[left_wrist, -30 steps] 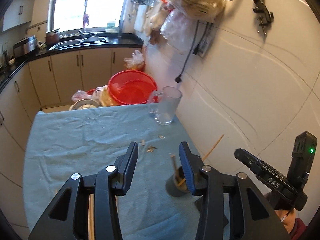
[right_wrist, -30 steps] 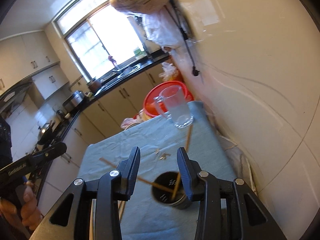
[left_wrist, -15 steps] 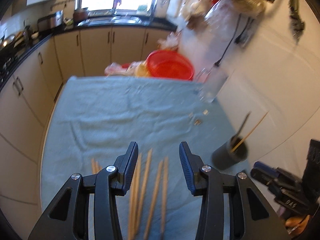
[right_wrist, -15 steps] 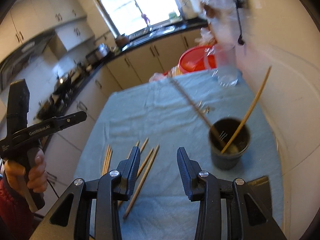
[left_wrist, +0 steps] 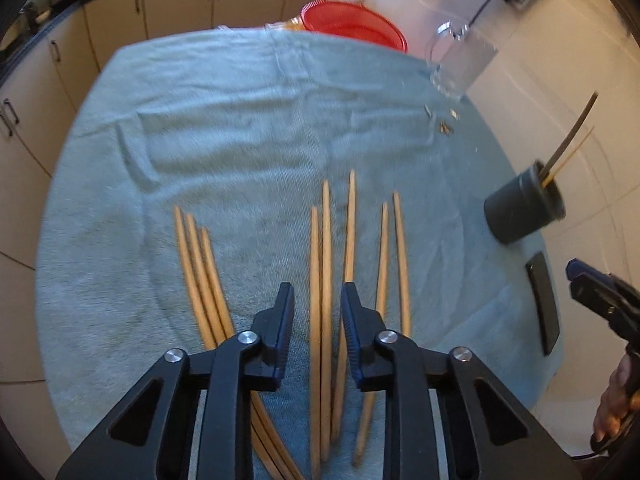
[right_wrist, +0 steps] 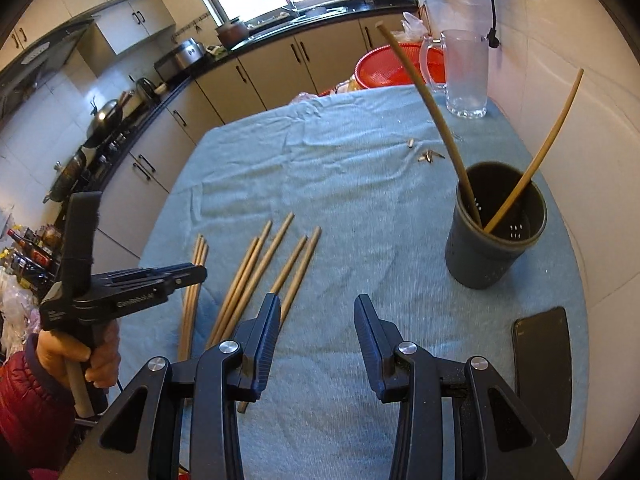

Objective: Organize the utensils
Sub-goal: 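Move both open tools back over the remaining chopsticks on the towel, then close the left tool on a chopstick while the right tool grasps another chopstick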

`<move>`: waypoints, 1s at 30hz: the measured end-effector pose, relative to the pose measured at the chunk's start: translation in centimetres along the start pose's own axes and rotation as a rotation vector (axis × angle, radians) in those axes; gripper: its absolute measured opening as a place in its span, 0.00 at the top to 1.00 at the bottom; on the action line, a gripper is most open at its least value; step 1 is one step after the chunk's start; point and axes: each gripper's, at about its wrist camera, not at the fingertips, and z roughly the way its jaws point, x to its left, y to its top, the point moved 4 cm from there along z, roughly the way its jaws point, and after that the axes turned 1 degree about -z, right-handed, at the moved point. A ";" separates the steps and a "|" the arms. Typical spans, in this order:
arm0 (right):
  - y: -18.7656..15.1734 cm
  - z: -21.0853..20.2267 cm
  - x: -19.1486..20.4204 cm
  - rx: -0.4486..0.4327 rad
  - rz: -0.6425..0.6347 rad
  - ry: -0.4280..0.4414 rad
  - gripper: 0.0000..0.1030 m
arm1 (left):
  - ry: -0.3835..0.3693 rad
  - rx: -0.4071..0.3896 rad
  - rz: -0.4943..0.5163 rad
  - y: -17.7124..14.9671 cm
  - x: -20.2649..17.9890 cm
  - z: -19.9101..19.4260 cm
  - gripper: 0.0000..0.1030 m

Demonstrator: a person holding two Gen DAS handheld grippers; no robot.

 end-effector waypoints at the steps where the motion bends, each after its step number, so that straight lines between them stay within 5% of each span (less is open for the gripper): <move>1: -0.2 0.1 0.1 0.003 0.003 -0.003 0.60 | -0.001 0.016 0.007 -0.1 0.1 0.6 0.82; 20: -1.5 2.2 -0.1 0.041 0.092 -0.057 0.60 | -0.010 0.126 0.079 1.9 0.2 5.7 0.90; 30: -0.1 8.5 1.1 0.148 0.143 -0.065 0.60 | 0.000 0.121 0.073 2.4 0.3 5.8 0.93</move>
